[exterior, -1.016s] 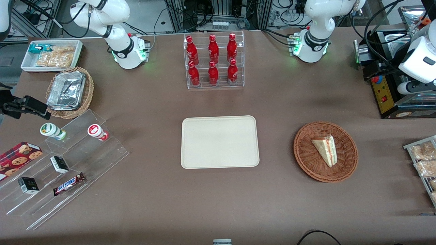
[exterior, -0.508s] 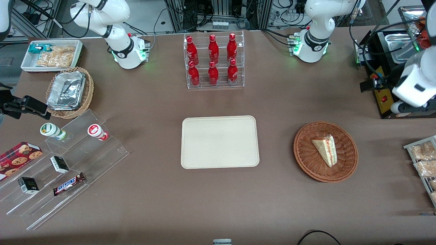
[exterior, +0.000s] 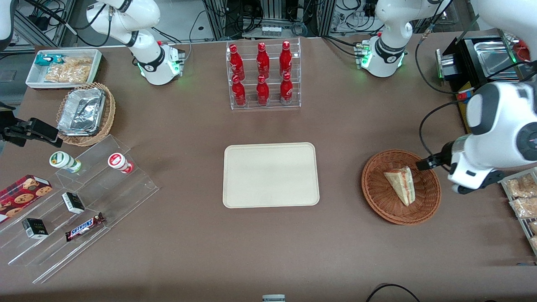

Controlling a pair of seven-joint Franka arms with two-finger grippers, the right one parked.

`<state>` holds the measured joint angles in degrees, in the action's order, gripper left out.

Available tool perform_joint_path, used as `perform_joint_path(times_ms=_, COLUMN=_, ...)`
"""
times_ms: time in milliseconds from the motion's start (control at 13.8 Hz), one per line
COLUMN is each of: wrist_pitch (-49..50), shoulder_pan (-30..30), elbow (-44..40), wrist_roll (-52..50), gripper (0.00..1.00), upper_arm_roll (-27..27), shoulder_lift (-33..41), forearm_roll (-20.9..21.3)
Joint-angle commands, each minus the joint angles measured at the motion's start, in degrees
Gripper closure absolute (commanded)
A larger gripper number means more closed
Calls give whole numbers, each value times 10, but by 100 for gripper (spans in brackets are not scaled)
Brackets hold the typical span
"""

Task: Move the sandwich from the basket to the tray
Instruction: 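Move the left gripper down over the sandwich in the wicker basket, then close the left gripper on the wrapped sandwich and lift it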

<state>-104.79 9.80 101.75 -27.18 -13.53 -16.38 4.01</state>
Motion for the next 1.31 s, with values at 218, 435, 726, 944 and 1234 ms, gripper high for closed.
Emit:
perform_joint_path(times_ms=218, wrist_pitch=-192, shoulder_pan=7, elbow=117, wrist_roll=-66, gripper=0, upper_arm_roll=-2, shoulder_lift=-24, forearm_roll=3)
perform_joint_path(times_ms=435, wrist_pitch=-232, shoulder_pan=6, elbow=136, wrist_roll=-82, gripper=0, upper_arm_roll=-2, shoulder_lift=-40, forearm_roll=4)
perform_joint_path(times_ms=726, wrist_pitch=-234, shoulder_pan=6, elbow=136, wrist_roll=-84, gripper=0, upper_arm_roll=-3, shoulder_lift=-58, forearm_roll=3)
perform_joint_path(times_ms=944, wrist_pitch=-242, shoulder_pan=6, elbow=135, wrist_roll=-105, gripper=12, upper_arm_roll=-2, shoulder_lift=-75, forearm_roll=0)
perform_joint_path(times_ms=1234, wrist_pitch=-244, shoulder_pan=0, elbow=131, wrist_roll=-122, gripper=72, upper_arm_roll=-3, shoulder_lift=-73, forearm_roll=5)
